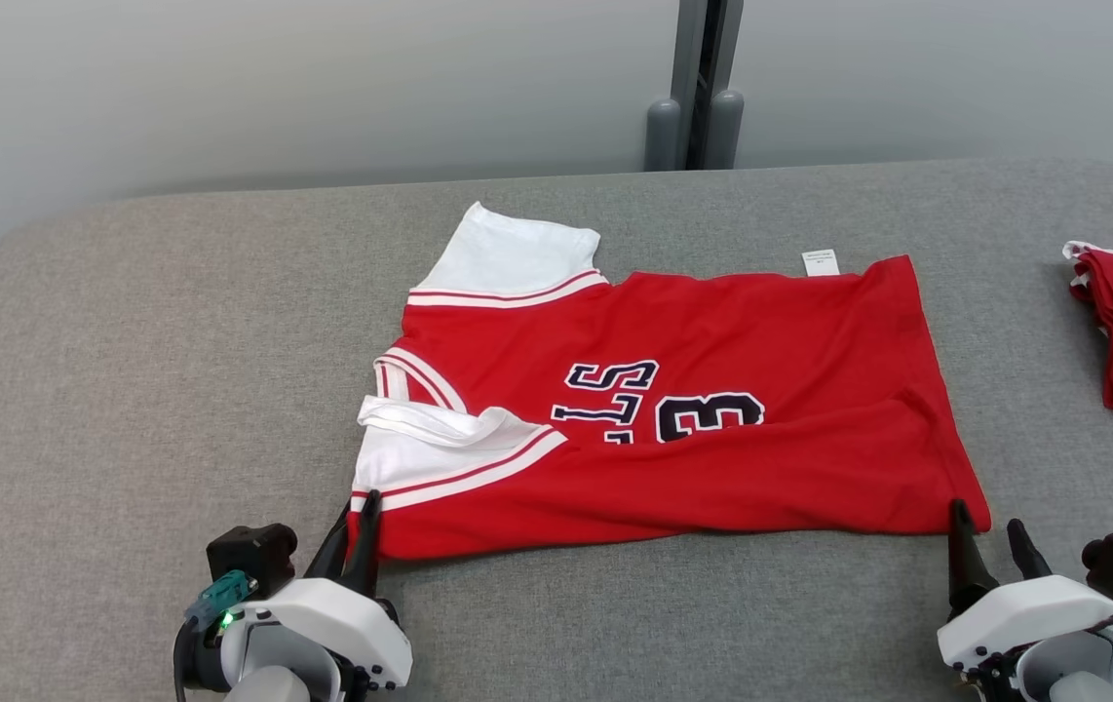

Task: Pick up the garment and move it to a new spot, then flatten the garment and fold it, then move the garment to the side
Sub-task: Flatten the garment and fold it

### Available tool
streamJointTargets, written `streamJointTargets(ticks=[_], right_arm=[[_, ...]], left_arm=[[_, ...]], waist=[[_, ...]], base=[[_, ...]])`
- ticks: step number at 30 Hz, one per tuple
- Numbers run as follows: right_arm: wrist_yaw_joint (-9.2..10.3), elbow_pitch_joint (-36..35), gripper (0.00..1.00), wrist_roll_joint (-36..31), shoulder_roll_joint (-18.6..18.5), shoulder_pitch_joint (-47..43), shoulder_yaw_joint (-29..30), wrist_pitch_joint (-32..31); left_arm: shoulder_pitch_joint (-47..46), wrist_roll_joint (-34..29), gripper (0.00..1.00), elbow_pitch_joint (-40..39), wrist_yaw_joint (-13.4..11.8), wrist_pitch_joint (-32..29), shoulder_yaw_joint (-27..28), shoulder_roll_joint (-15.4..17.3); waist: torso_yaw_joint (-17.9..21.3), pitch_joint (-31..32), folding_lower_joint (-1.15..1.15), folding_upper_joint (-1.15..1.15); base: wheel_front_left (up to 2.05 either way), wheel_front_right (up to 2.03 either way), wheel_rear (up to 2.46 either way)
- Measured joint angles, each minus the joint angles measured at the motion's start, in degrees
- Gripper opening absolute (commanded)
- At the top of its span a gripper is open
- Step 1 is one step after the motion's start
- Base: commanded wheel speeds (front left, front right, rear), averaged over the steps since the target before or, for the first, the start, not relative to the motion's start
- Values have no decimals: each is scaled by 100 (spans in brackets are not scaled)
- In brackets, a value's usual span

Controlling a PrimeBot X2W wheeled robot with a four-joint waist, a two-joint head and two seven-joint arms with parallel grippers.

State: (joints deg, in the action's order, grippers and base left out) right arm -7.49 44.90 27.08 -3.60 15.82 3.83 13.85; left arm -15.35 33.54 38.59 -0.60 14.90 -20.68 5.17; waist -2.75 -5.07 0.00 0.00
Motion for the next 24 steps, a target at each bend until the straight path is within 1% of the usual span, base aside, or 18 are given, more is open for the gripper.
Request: streamJointTargets(ticks=[2,9,18,19,21,22,24], right_arm=[[0,91,100,48,0,31,-34,-14],[0,586,100,582,3,313,-197,-80],[-1,892,100,1193,-116,591,-476,-74],[-1,904,76,1249,-130,606,-520,-73],[0,913,5,1367,-164,625,-625,-70],[0,905,0,1414,-179,629,-670,-66],[0,898,0,1510,-198,627,-775,-30]], left_arm=[[7,-20,0,-27,2,0,-21,-1],[44,-66,0,-170,14,0,-112,20],[48,-111,0,-263,53,-41,-241,54],[48,-111,0,-269,53,-52,-245,63],[49,-111,0,-281,49,-53,-255,73],[49,-111,0,-287,45,-60,-259,76],[49,-115,0,-296,44,-60,-276,91]], waist=[[-17,-8,0,0],[-114,-84,0,0],[-207,-162,0,0],[-208,-165,0,0],[-207,-168,0,0],[-206,-166,0,0],[-198,-149,0,0]], base=[[0,0,0],[0,0,0],[0,0,0],[0,0,0],[0,0,0],[0,0,0],[0,0,0]])
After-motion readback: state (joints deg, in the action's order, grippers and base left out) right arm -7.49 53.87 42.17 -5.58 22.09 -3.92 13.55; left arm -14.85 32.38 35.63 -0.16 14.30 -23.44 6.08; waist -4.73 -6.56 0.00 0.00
